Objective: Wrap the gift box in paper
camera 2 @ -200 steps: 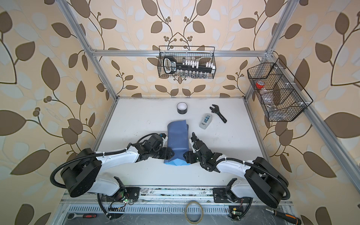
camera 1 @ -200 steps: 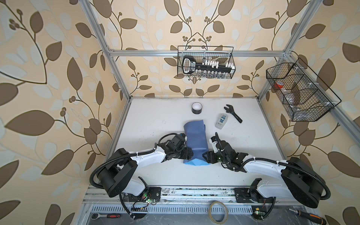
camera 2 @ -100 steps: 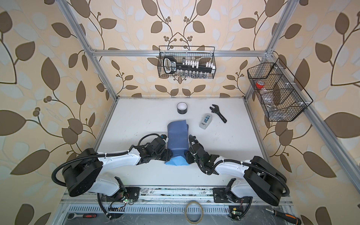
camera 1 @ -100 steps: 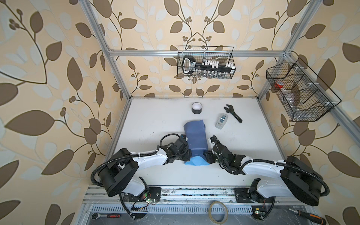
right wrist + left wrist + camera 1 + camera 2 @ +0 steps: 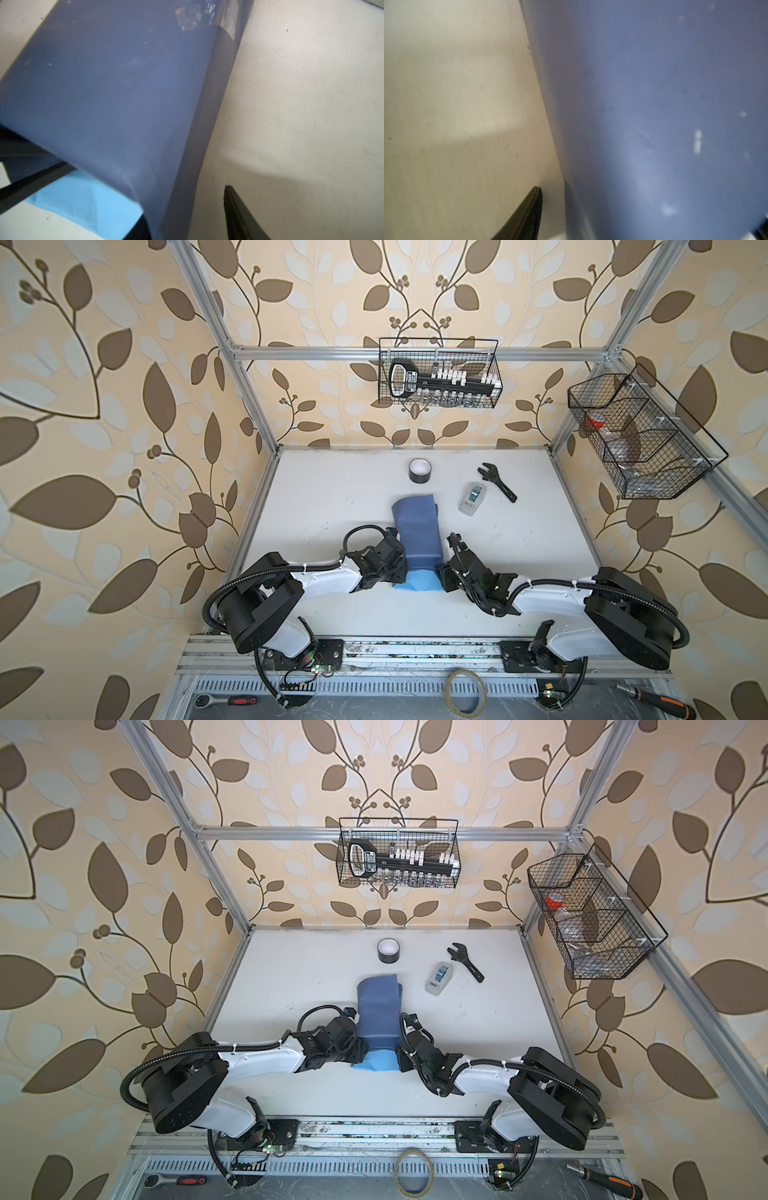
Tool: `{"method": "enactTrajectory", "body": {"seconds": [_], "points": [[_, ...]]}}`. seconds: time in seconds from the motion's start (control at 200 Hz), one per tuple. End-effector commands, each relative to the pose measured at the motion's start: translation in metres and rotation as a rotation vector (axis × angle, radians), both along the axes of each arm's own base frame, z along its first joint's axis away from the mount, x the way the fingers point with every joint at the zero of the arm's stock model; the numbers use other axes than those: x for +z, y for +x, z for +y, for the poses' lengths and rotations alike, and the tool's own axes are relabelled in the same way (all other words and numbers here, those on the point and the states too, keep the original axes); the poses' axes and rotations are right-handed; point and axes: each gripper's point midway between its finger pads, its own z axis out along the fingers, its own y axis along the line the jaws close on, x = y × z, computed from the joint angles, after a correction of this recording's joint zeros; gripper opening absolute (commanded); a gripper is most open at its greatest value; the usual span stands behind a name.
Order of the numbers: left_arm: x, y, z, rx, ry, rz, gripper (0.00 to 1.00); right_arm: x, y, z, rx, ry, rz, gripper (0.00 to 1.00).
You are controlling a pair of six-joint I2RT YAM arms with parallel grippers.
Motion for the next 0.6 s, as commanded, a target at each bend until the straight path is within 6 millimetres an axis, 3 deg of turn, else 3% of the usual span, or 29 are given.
{"method": "enactTrajectory", "body": {"seconds": [0.0,0.22,0.595], "points": [[-0.001,-0.005,0.006,0.023,0.012,0.005,0.53,-0.003,0.001,-0.005,-0.026,-0.010,-0.017,0.42],[0.017,-0.007,0.004,0.020,-0.030,-0.018,0.54,-0.005,0.001,-0.004,-0.033,0.000,-0.017,0.36],[0.009,-0.006,0.004,0.031,0.023,-0.010,0.30,-0.006,0.001,-0.002,-0.039,0.010,-0.011,0.33]]}}
